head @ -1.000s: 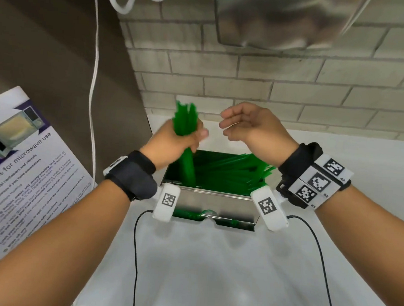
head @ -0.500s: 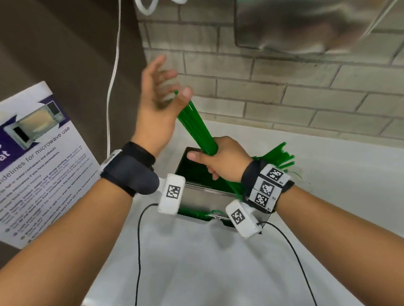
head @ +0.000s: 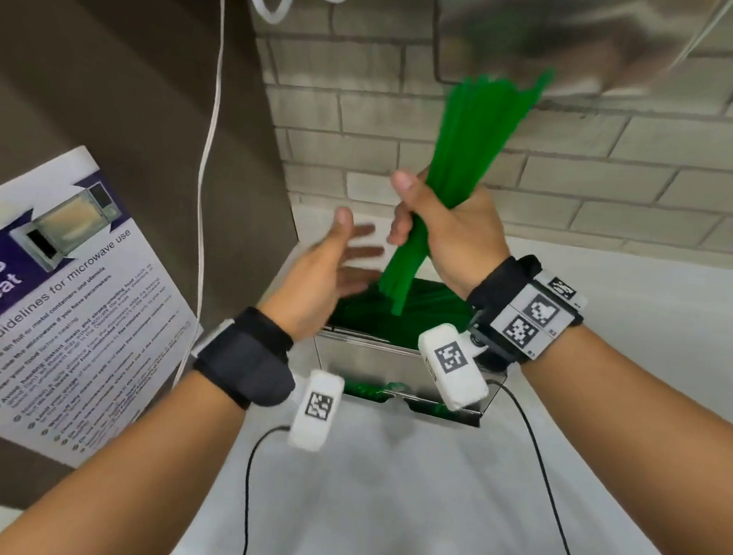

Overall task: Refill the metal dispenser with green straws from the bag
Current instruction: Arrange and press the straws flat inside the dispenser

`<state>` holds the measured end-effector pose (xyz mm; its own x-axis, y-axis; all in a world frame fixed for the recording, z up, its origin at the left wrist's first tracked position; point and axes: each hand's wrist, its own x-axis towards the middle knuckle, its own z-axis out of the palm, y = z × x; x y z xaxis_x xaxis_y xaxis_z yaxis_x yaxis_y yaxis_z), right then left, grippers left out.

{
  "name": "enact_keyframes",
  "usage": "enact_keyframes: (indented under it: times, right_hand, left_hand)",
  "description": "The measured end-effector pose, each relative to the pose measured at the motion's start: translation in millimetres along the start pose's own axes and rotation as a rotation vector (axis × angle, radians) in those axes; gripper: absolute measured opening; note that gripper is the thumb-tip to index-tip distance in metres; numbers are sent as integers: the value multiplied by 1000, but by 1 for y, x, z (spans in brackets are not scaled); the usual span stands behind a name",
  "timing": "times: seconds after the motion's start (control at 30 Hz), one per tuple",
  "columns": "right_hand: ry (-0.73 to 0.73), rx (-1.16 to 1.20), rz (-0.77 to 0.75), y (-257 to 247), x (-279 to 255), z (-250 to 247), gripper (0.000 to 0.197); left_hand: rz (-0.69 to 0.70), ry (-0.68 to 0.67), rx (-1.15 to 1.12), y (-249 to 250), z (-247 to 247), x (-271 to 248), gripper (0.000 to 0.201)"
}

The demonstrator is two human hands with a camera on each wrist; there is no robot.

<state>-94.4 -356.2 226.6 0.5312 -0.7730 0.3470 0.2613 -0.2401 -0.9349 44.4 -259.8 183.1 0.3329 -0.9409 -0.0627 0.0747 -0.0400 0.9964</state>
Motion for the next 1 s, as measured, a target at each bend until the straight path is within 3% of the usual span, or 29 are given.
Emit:
enact_keyframes:
  times: [0.13,0.23,0.3,0.4,0.47,0.5,0.57,0.6,0.67,0.77,0.9,1.0]
  right_hand:
    - [89,197,-62,-3,-2,14,31]
    - [87,165,-49,7,-9,27,31]
    - [71,137,-13,10,-12,27,31]
    - [86,70,-21,-2,-4,6,35]
    - [84,17,-82,-16,2,-16,34]
    - [68,-23,-113,-23,4,-28,31]
    - [18,-144,-155,-31,6,-47,25]
    - [-6,-206,-164,-34,6,-55,25]
    - [-29,-301,-167,-38,7,-69,24]
    - [-4,-381,-174,-43,5,-87,25]
    - [46,-405,-155,-43,1,-103,27]
    - [49,-399,-126,-39,-1,-105,28]
  left_hand:
    - [-239,-98,-263,-14,20,-1,76]
    - [-233,-21,-498,-6,26,7,67]
    - [-222,-23,-473,-7,26,10,63]
    - [-234,-88,-252,-15,19,13,66]
    - [-124,-142,193,-20,12,21,54]
    - [-80,-241,497,-21,12,23,54]
    - [-11,-488,1014,-20,21,25,81]
    - [22,-562,1140,-21,28,27,90]
    - [59,-631,1197,-21,45,29,93]
    - [7,-708,1181,-22,65,41,92]
    - [-16,-770,1213,-29,76,50,119]
    - [-33,-780,1296,-34,77,52,105]
